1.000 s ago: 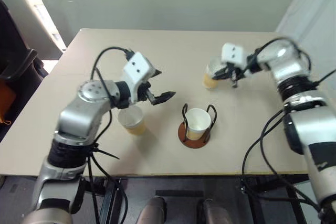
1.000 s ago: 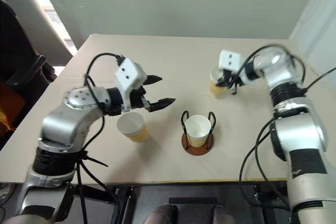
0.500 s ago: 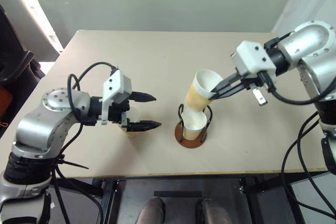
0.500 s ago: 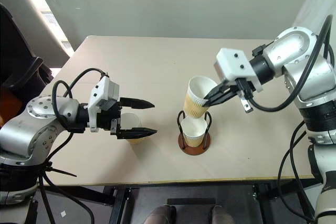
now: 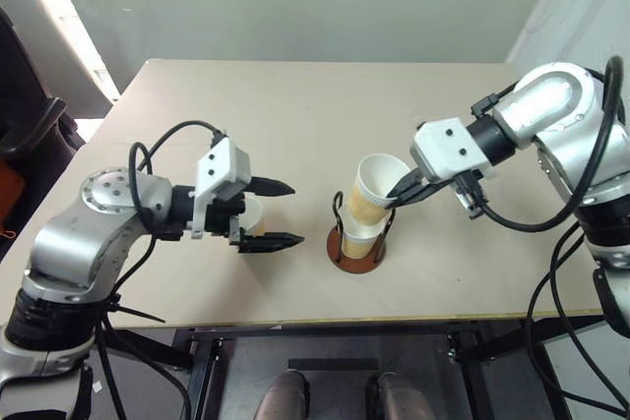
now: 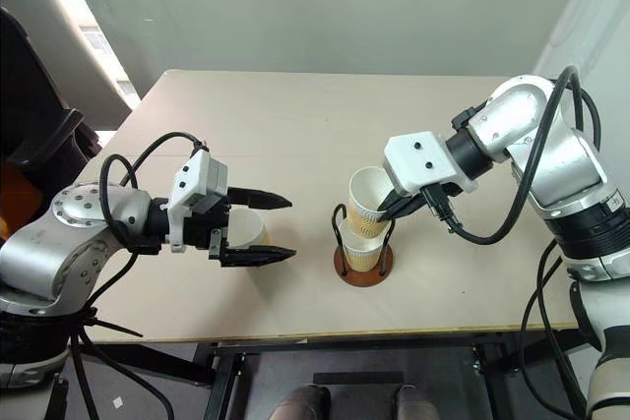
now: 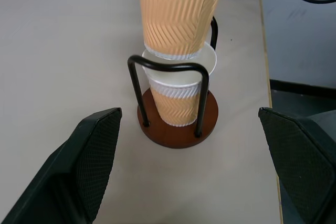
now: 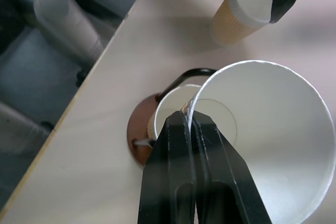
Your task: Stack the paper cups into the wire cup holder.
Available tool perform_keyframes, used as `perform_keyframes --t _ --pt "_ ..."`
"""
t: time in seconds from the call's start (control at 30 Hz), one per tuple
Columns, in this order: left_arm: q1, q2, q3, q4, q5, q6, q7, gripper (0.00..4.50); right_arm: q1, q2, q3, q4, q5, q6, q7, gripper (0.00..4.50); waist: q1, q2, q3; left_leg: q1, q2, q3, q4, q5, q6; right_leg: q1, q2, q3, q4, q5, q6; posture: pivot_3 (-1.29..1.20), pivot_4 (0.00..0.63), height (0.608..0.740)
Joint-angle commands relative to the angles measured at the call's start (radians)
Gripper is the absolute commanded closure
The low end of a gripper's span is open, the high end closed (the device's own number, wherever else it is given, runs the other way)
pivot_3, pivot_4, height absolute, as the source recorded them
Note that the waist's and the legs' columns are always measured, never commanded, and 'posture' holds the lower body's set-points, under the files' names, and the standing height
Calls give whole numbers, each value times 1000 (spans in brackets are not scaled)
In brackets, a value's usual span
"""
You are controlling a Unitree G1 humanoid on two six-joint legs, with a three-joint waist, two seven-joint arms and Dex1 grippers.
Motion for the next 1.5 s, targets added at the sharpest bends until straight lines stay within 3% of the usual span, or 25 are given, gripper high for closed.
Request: perform_keyframes --t 0.03,0.27,0.4,0.57,0.7,0.8,0.97,1.17,1.27,1.37,1.4,1.43,1.5 --pt "-6 16 10 -24 -7 -8 4 0 -23 -8 20 -1 3 -31 4 3902 0 0 0 0 0 0 0 0 0 0 0 0 0 0 0 0 150 740" --pt "-13 77 7 20 20 -54 -67 0 -55 1 25 18 19 -29 4 1459 0 0 0 -1 0 0 -1 0 0 0 0 0 -1 0 1 0 150 740" --pt "-42 211 7 142 89 -158 -196 0 -23 75 -123 48 69 107 -139 63 -2 0 0 -1 1 0 -1 0 0 -2 2 0 -1 0 0 0 150 740" --pt "-36 309 -25 204 121 -227 -330 0 77 281 -216 -56 156 367 -436 63 -6 -2 -1 -1 2 0 -5 0 -1 -4 2 1 -1 0 -1 0 150 740" --pt "-41 293 -71 212 149 -242 -351 0 151 364 -196 -140 142 440 -542 63 -4 -1 -1 -4 2 -1 -6 0 -1 -8 2 0 -1 0 -1 0 150 740" --pt "-53 280 -108 207 178 -245 -347 0 165 383 -192 -160 143 473 -580 63 -4 -2 -1 -8 2 -1 -4 0 -2 -11 2 0 -1 0 -2 0 150 740" --pt "-83 249 -209 273 355 -340 -283 0 175 384 -195 -177 153 499 -613 63 -6 -2 -1 -7 2 -1 -4 -1 -2 -11 2 0 -1 0 -2 0 150 740" --pt "-94 206 -248 301 423 -382 -277 0 177 362 -205 -187 157 510 -623 63 -7 -2 -1 -6 2 -1 -5 -1 -2 -11 2 0 0 0 -2 0 150 740" --pt "-102 192 -255 302 444 -390 -275 566 173 333 -195 -190 141 501 -619 34 -7 -2 -1 -6 2 -1 -4 -1 -2 -11 2 0 0 0 -2 0 150 740" --pt "-108 183 -255 305 452 -396 -283 1628 183 268 -199 -219 158 510 -574 34 -6 -2 -1 -7 2 -1 -4 -1 -2 -11 2 0 0 1 -1 0 150 740" --pt "-109 183 -255 305 452 -398 -288 2167 194 230 -206 -237 168 503 -542 34 -6 -2 -1 -7 2 0 -4 -1 -2 -11 2 0 0 1 -1 0 150 740" --pt "-110 182 -255 305 452 -399 -292 2309 204 197 -214 -250 176 495 -516 34 -5 -2 -1 -7 2 -1 -4 -1 -2 -11 2 0 0 1 -1 0 150 740" --pt "-114 182 -258 310 457 -401 -299 3044 223 138 -240 -266 195 493 -481 34 -3 -2 -1 -7 2 -1 -4 -1 -2 -10 2 0 0 1 -1 0 150 740"
